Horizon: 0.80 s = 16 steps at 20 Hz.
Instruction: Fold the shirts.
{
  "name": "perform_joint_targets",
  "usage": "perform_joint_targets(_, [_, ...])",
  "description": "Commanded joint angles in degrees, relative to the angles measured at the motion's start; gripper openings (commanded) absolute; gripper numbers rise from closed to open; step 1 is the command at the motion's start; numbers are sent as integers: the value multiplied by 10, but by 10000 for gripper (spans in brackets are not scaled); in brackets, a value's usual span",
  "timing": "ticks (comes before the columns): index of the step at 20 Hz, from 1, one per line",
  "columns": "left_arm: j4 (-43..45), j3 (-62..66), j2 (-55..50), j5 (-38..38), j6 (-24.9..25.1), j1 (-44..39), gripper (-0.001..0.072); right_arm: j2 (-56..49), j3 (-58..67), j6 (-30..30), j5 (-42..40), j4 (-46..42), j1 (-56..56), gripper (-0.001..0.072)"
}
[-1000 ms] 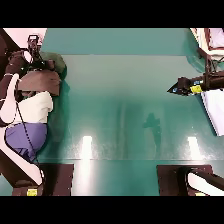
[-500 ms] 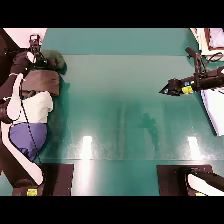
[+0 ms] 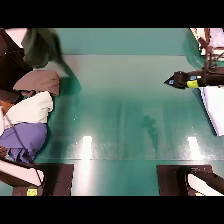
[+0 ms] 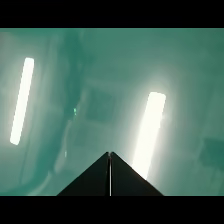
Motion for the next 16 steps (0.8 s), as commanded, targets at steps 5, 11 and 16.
perform_joint_targets(5, [-4, 4, 229, -214, 44, -146, 26, 114, 2, 0, -47, 1, -101, 15])
perform_joint_targets(11, [-6, -185, 233, -276, -2, -312, 27, 160, 2, -1, -26, 0, -145, 15])
perform_joint_targets(16, [-8, -340, 188, -182, -13, -398, 663, 161, 2, -1, 5, 0, -145, 15])
